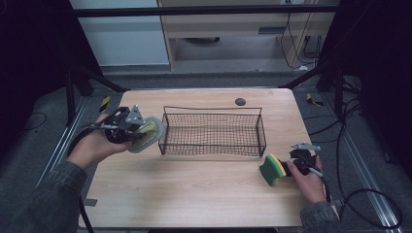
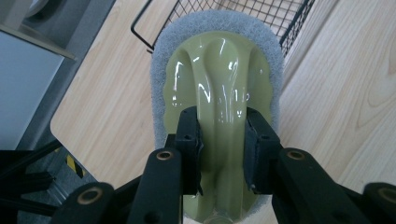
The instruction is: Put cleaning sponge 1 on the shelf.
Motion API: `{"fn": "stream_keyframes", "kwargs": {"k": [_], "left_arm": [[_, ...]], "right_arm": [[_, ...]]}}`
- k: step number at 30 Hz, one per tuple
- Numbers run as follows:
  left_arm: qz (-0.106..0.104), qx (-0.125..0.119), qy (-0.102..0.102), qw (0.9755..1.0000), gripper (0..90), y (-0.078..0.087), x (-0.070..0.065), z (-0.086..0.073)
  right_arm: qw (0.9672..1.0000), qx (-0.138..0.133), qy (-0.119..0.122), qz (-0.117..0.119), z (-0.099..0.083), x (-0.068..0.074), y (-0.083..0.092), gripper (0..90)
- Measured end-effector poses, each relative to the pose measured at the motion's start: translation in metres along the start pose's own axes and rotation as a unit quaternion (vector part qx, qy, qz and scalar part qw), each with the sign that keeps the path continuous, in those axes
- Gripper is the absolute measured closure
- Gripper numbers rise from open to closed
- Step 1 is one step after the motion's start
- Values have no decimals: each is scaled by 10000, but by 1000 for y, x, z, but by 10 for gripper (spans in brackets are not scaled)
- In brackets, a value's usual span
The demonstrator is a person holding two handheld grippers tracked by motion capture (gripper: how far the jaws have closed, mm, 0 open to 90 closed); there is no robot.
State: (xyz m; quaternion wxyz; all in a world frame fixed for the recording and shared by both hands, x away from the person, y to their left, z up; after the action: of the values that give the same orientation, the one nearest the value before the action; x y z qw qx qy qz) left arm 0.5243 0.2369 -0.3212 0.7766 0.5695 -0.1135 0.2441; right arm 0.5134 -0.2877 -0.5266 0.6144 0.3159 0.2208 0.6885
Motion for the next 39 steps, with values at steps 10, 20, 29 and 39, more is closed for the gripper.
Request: {"fn": "stream_keyframes", "kwargs": {"k": [10,20,29,39], "left_arm": [[104,-10,-328,9994,703,-4,14,24],[219,15,-606,9979,703,-9,29,43],[181,-35,-802,9966,703,-19,33,61],[160,-103,-1027,9945,703,-26,32,79]], "right_arm": [[10000,3,21,4,0,0,0,4],[10000,-1,28,-1,0,0,0,4],[10000,8,35,17,1,0,-1,4],[10000,-8,37,18,1,0,-1,4]]}}
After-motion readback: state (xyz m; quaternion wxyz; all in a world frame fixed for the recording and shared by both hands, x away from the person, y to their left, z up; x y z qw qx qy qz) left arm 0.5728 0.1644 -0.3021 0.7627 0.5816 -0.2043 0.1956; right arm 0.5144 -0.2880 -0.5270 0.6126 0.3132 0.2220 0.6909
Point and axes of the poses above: each handheld gripper's, and its own axes: y roughly backward along the jaws, z roughly out of its top, x roughly to its left, the point moved 2 cm from there along -y, roughly forward along the jaws, and after that the axes turned 13 degrees about -y, right-handed, at the moved point
